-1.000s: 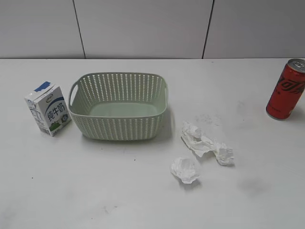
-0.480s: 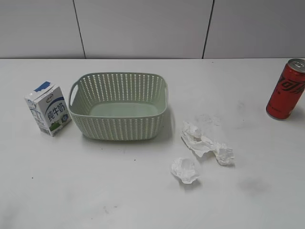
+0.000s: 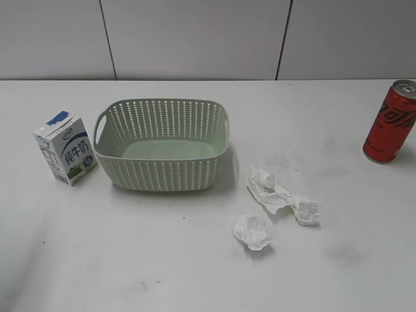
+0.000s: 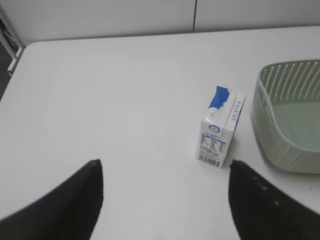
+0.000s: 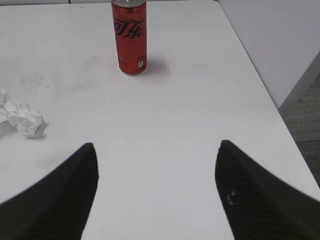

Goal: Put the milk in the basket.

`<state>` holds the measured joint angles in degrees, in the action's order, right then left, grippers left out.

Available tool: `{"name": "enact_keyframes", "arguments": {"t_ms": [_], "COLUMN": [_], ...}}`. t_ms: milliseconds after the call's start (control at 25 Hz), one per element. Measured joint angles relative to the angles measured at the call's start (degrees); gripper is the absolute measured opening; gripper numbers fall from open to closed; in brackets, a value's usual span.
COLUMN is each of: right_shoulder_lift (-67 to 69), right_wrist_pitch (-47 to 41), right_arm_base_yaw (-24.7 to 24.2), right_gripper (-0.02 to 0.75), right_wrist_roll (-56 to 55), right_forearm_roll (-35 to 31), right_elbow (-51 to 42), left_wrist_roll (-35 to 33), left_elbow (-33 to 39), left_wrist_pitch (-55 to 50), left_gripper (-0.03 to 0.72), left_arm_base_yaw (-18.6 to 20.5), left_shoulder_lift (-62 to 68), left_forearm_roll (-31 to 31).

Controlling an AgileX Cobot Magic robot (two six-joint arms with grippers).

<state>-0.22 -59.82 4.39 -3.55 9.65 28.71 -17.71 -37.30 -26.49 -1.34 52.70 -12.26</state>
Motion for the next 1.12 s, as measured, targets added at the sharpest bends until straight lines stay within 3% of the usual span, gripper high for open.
{"name": "enact_keyframes", "arguments": {"t_ms": [360,640,960,1120], "right_shoulder_lift": [0.0,0.0,0.0,0.0], "right_wrist_pitch": [0.0,0.0,0.0,0.0], "right_arm_base_yaw": [0.0,0.0,0.0,0.0], "right_gripper": [0.583,0.583,0.584,0.584], "right_wrist_roll": [0.0,0.0,0.0,0.0], "right_forearm_roll": [0.0,0.0,0.0,0.0], "right_elbow": [0.0,0.0,0.0,0.0], "left_wrist_roll": [-3.0,-7.7,-12.3,-12.6], "left_elbow": [-19.0,-31.6,-34.4,-34.4], "left_wrist_pitch": [-7.7,-18.0,-19.9,-19.8], "left_gripper": [0.634,0.643,0.631,0.550], "left_arm_base_yaw": [-6.9,-7.4,-7.5,-7.5], "left_shoulder_lift": [28.3,44.6,51.9,53.7], "left_forearm_roll": [1.3,0.6,-2.6,-2.7]}}
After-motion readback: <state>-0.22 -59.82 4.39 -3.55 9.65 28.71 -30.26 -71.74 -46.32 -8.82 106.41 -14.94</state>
